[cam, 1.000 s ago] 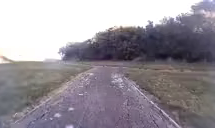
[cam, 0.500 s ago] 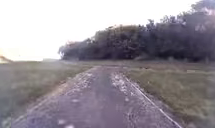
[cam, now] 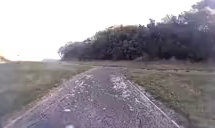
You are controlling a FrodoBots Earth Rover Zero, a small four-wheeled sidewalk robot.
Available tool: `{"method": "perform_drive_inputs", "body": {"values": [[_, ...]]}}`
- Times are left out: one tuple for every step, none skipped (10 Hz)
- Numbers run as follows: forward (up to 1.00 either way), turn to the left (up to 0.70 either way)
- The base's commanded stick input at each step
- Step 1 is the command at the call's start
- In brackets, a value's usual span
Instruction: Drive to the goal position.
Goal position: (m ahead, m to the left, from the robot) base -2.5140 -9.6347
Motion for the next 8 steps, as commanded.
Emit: {"method": "perform_drive_inputs", "body": {"values": [[0.70, 0.00], [0.70, 0.00], [0.70, 0.00], [0.70, 0.00], [0.70, 0.00], [0.70, 0.00], [0.70, 0.00], [0.70, 0.00]]}}
